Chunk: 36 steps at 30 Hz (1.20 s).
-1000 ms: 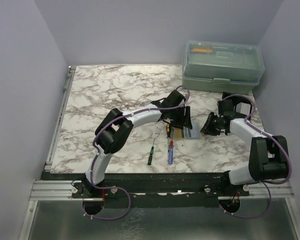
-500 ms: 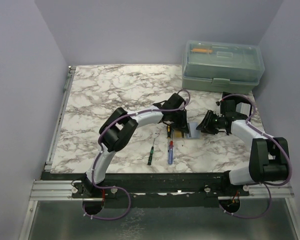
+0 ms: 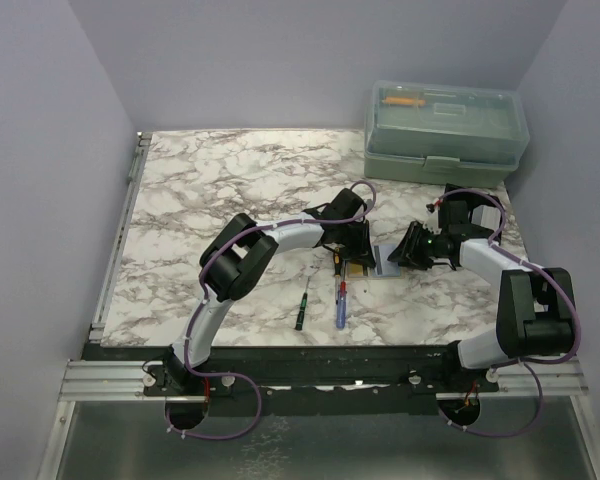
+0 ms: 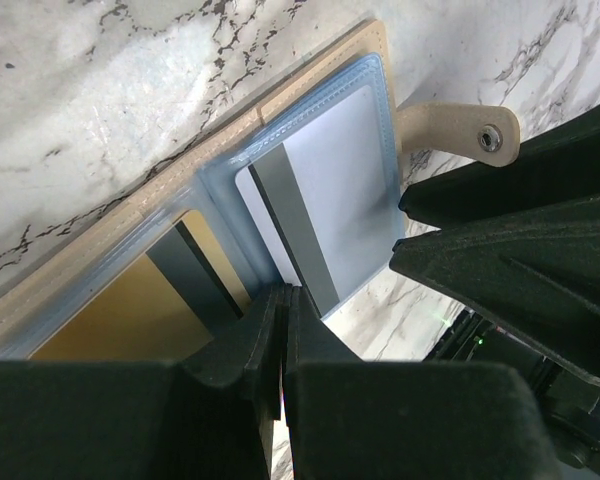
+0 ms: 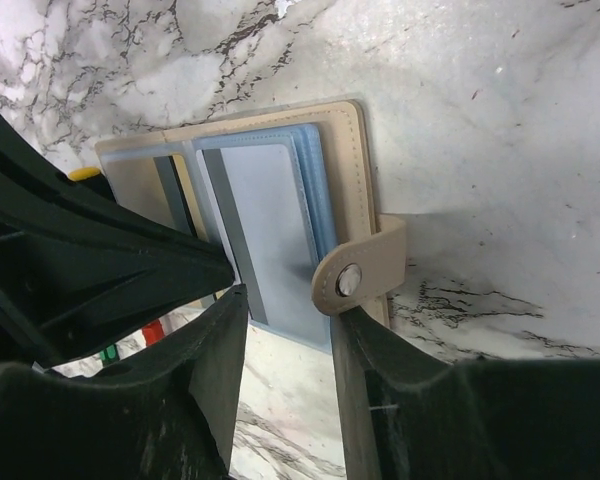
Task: Put the credit cards into the card holder
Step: Turn over the card slot in the card holder.
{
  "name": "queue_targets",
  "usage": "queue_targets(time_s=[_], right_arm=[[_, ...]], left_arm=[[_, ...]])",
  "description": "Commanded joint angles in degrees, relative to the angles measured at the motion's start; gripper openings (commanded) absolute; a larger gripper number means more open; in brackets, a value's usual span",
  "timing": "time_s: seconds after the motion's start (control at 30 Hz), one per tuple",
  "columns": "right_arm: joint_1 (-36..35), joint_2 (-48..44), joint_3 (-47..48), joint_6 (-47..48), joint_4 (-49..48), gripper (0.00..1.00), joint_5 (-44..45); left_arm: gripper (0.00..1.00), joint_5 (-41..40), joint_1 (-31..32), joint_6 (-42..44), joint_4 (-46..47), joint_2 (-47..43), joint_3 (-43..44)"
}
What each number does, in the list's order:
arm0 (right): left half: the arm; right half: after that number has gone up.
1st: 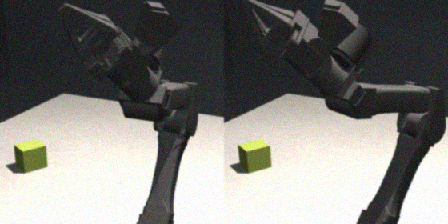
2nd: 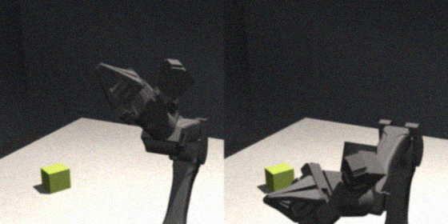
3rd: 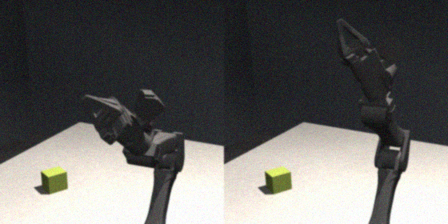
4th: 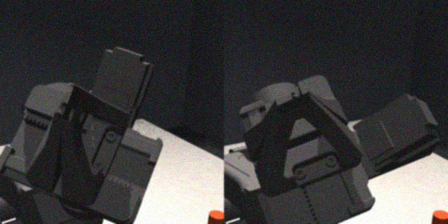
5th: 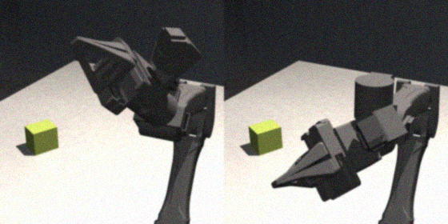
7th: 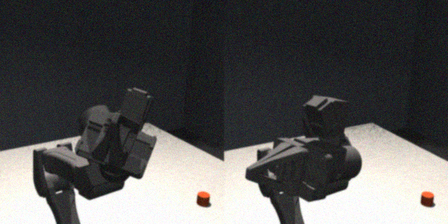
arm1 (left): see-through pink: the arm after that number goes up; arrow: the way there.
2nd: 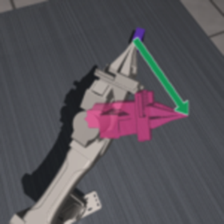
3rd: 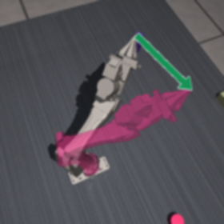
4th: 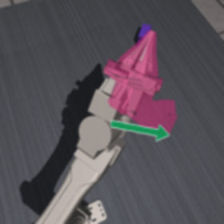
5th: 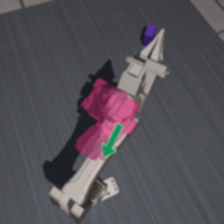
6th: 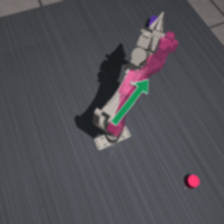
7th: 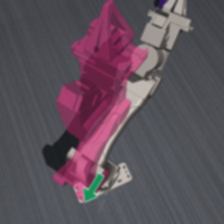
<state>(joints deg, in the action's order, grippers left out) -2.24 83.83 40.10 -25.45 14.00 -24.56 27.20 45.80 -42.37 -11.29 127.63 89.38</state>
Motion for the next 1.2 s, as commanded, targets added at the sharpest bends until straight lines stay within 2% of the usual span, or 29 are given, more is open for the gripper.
queue_targets(time_s=[0.0, 0.3, 0.67, 1.17], right_arm=[[0.27, 0.27, -1.01, 0.71, -1.08, 0.42, -2.25], [0.31, 0.72, -1.78, 0.77, -1.53, 0.4, -4.51], [0.29, -1.13, -1.34, 0.84, 1.28, 0.44, 0.86], [0.28, 0.32, -1.59, 1.1, -0.67, 0.39, -4.41]], left_arm=[[0.05, -0.24, -0.36, 0.01, 0.52, 1.92, -1.44], [0.04, -0.2, -0.36, -0.16, 0.99, 2.07, -1.93], [0.03, -0.73, -0.69, -0.3, 1.09, 2.14, -3.53], [0.02, -0.53, -0.87, -0.52, 1.61, 2.22, -4.39]])
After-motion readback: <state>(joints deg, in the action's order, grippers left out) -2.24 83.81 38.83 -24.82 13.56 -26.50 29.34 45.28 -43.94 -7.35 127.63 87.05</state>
